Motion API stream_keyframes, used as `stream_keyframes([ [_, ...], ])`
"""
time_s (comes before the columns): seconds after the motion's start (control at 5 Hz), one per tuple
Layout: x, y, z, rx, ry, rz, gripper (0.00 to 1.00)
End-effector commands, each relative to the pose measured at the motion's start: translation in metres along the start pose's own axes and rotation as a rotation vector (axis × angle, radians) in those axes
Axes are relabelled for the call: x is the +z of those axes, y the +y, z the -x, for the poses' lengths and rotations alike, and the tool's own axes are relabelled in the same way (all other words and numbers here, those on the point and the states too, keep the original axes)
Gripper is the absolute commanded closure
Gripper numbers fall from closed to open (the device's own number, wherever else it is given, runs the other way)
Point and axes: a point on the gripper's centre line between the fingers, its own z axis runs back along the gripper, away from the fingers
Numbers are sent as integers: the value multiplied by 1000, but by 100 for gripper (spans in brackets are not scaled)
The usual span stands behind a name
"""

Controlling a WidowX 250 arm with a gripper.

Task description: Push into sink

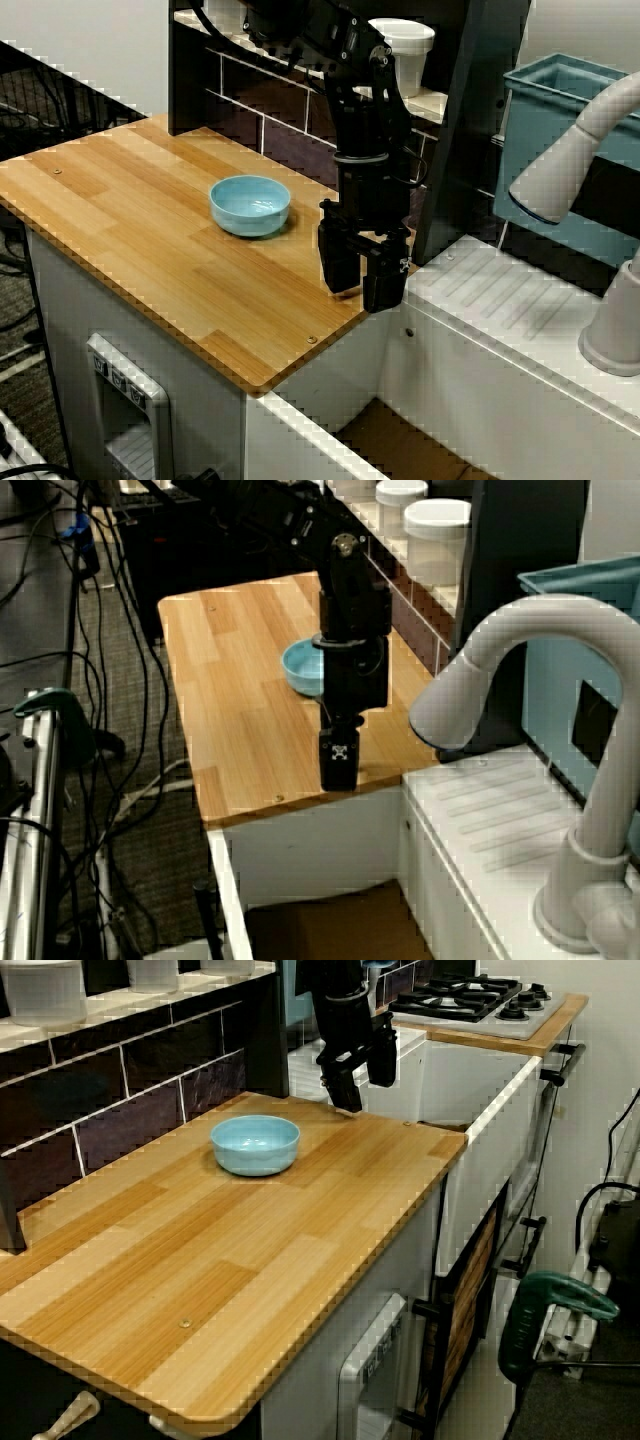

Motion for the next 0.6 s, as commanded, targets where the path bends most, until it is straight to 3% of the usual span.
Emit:
stream_keyframes([
  [0.0,0,0,0,0,0,0,0],
  [0.2,30,13,18,46,-45,10,0],
  [0.4,41,25,30,107,-80,-14,0],
])
